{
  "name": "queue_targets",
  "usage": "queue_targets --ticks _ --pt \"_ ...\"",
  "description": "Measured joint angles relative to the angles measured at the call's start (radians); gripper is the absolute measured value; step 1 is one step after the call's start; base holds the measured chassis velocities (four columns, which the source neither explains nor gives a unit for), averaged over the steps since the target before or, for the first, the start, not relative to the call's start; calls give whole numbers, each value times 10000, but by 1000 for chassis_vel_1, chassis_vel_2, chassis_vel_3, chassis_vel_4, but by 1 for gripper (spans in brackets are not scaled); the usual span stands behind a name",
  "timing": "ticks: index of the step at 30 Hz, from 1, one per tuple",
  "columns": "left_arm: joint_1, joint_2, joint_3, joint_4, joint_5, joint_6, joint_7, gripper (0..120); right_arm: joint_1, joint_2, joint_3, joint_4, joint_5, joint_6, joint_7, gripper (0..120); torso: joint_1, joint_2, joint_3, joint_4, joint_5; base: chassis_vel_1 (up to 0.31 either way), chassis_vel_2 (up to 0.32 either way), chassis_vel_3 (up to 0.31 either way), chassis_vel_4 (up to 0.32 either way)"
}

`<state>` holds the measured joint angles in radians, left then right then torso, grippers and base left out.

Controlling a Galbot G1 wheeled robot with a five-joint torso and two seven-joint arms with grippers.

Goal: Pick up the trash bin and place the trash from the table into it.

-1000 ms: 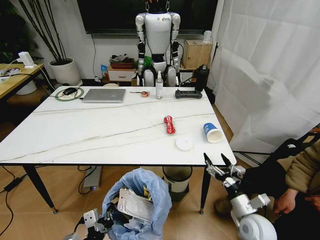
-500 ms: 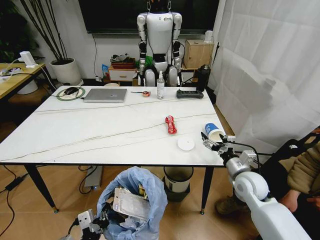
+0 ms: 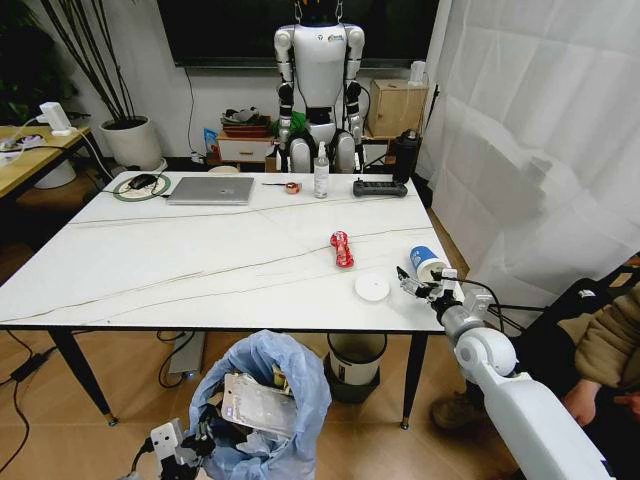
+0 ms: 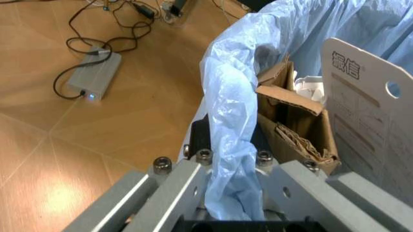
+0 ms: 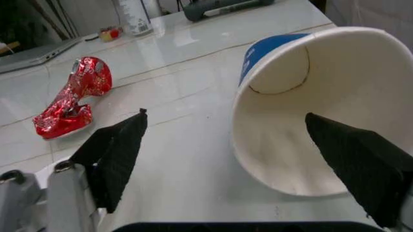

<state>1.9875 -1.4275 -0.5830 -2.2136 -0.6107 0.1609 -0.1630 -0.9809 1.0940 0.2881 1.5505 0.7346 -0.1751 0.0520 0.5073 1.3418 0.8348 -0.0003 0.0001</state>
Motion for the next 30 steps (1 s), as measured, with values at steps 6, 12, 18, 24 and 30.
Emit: queue_targets --ticks 6,12,18,24,30 --pt "-40 32 2 21 -21 -1 0 0 50 60 6 -63 -28 -6 -13 71 0 2 0 -1 -1 0 0 0 0" --pt "-64 82 6 75 -74 -1 1 0 134 187 -14 -210 -336 3 -15 45 0 2 0 0 -1 0 0 0 0" --pt "-90 112 8 102 -116 -2 4 0 162 202 -13 -281 -397 3 -11 23 0 2 0 0 -1 0 0 0 0" --pt "-129 136 39 111 -135 -2 4 0 163 224 17 -300 -413 -1 -9 1 0 2 0 0 -1 0 0 0 0" --pt "-126 172 39 122 -154 2 -2 0 127 201 32 -314 -446 19 -43 0 0 2 0 1 -1 0 0 0 0"
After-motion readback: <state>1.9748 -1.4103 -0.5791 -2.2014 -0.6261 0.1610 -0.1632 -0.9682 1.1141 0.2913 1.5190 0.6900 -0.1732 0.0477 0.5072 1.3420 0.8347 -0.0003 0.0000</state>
